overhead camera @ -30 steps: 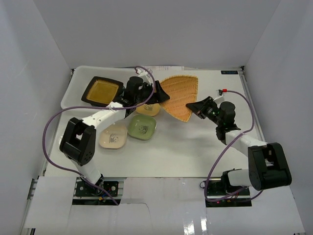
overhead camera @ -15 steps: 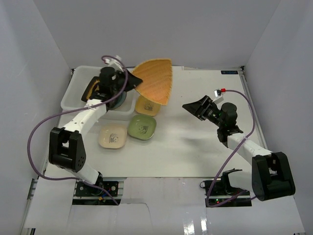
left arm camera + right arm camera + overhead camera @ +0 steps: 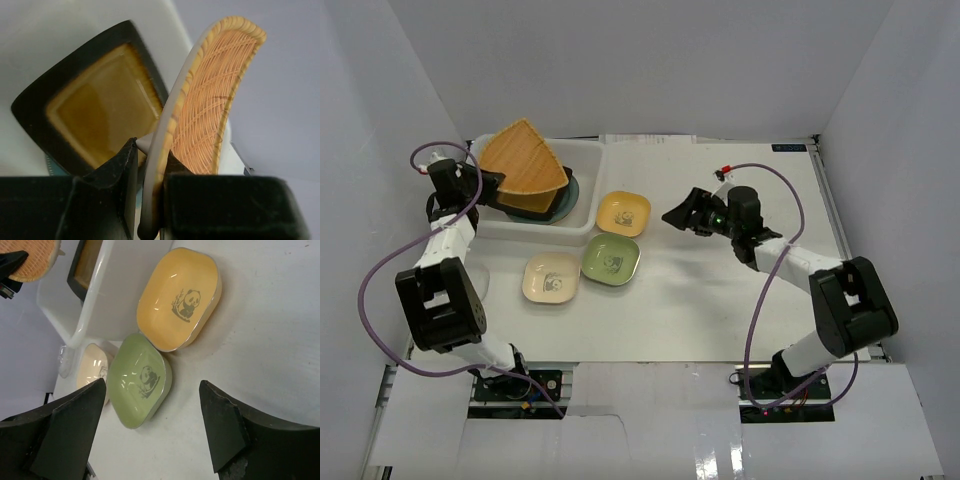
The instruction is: Place the plates into the plastic bin on the countertop
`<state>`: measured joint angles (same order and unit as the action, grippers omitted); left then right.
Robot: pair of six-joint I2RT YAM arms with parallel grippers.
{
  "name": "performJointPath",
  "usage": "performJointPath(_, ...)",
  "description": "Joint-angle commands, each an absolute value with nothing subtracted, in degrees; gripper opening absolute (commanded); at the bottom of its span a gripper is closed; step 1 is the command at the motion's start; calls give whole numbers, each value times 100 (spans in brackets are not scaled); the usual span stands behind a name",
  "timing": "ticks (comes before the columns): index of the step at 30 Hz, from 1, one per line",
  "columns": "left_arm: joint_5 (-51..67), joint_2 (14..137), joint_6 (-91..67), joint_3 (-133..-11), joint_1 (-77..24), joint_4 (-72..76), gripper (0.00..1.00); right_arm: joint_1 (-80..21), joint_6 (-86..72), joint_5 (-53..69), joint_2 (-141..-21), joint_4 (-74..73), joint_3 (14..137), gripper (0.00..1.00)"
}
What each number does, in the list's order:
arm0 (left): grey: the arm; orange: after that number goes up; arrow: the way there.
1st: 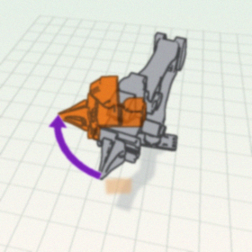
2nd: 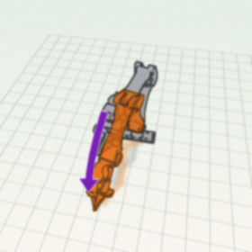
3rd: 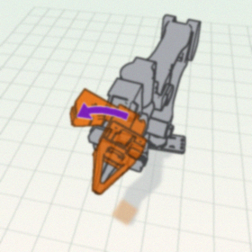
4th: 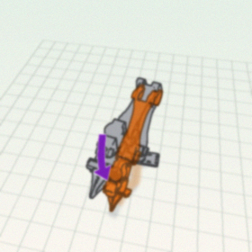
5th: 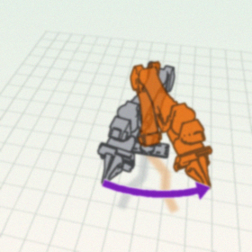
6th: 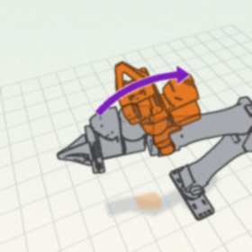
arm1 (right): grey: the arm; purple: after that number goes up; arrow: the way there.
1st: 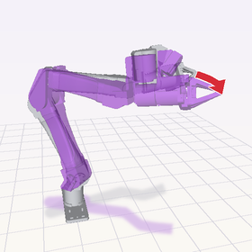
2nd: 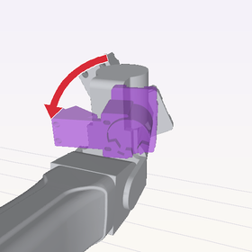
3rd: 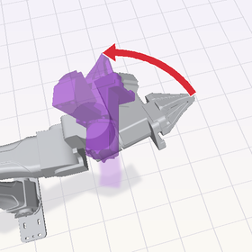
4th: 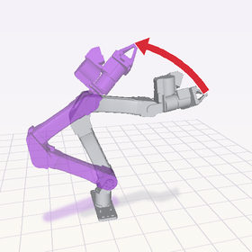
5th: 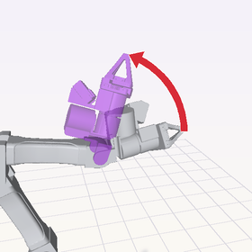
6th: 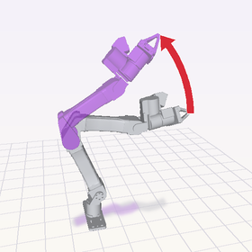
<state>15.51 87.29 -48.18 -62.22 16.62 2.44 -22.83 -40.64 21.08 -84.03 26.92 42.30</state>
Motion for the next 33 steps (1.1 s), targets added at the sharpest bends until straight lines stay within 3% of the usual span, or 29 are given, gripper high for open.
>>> performJointPath(1,1644,9052,-5001,-6345,1679,290,2,-2408,-3533,1610,-9032,2338,4903,82)
performJointPath(4,979,9158,-4957,-6337,1679,44,21,-2461,-3524,1582,-9763,2154,5492,83)
performJointPath(6,862,9079,-4809,-6276,1679,88,46,-2566,-3533,1565,-10289,2066,5930,84)
performJointPath(7,844,9062,-4738,-6301,1679,79,72,-2610,-3568,1486,-10431,2039,6054,84)
performJointPath(9,931,9053,-4554,-6450,1670,35,98,-2724,-3621,1354,-10860,2004,6396,84)
performJointPath(17,1186,8333,-4192,-6698,1661,-272,98,-3041,-3735,862,-11785,1696,7224,73)
performJointPath(24,933,6400,-3789,-5170,1336,-622,98,-3050,-3955,747,-12093,1828,7321,59)
performJointPath(27,844,5872,-3525,-4703,1336,-1045,98,-3050,-4025,703,-12120,1863,7321,48)
performJointPath(33,1248,4897,-3349,-3938,1336,-1826,95,-3023,-4069,361,-11664,2074,6953,10)
